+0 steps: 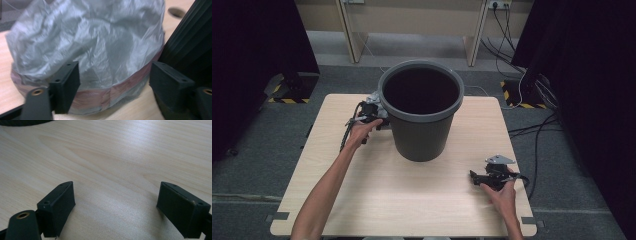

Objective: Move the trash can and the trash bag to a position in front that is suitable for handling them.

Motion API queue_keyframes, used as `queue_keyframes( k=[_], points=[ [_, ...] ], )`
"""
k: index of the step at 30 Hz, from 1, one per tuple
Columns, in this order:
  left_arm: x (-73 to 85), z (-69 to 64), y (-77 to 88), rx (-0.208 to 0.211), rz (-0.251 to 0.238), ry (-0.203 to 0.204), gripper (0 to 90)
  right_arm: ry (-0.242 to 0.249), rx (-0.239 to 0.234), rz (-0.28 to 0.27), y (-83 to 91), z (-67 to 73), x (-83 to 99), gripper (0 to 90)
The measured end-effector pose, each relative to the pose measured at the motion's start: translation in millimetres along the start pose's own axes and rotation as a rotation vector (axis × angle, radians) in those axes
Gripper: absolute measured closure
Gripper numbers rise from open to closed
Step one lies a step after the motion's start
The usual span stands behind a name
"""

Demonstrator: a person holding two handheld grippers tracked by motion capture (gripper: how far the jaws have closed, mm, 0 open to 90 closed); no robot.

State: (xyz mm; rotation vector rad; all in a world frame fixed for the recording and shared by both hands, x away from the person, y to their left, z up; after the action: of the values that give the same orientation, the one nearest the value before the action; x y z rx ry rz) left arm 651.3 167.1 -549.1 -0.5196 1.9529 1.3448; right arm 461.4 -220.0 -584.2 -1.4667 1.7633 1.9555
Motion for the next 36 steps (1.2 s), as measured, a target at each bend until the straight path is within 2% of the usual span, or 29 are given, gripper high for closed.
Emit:
queue_keyframes(
  k=[3,10,13,18,21,23,26,30,36],
  points=[
    [7.3,2.5,-7.7,-0.006,0.025,-0.029,35.6,0.000,0.000,0.000,0.0,0.0,0.0,14.8],
    [14.4,3.5,-12.9,0.009,0.046,-0.077,72.1,0.000,0.000,0.000,0.0,0.0,0.0,14.8],
    [15.3,-0.2,-9.4,0.035,0.058,-0.078,80.0,0.000,0.000,0.000,0.0,0.0,0.0,14.8],
    [16.3,0.8,6.9,0.036,0.091,-0.109,82.8,0.000,-0.003,0.002,0.2,0.5,0.1,14.8],
    [15.5,3.4,25.1,0.030,0.106,-0.137,83.1,0.005,-0.003,0.001,0.1,0.2,0.0,14.8],
    [17.0,3.5,39.2,0.049,0.105,-0.127,83.5,0.005,-0.003,0.001,0.1,0.1,0.0,14.8],
    [24.7,10.1,58.5,0.036,0.106,-0.144,83.7,0.006,-0.003,0.000,0.1,0.1,0.0,14.8],
    [36.5,19.6,82.6,0.049,0.084,-0.109,83.8,0.007,-0.002,0.000,0.1,0.2,-0.1,14.8],
    [46.4,25.1,116.6,0.042,0.040,-0.116,83.8,0.007,-0.001,0.000,0.1,0.3,-0.1,14.8]
  ],
)
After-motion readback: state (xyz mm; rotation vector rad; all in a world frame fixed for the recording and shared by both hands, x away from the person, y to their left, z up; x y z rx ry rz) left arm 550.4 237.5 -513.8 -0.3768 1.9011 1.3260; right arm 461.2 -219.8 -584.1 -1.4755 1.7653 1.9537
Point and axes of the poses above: each handheld gripper's, and its own axes: y roughly backward along the jaws, x roughly out of its underside, z roughly to its left, the point moved 10 cm from there along -y, roughly forward along the jaws, and after that the axes turned 12 degrees about y, right-handed, at the moved point
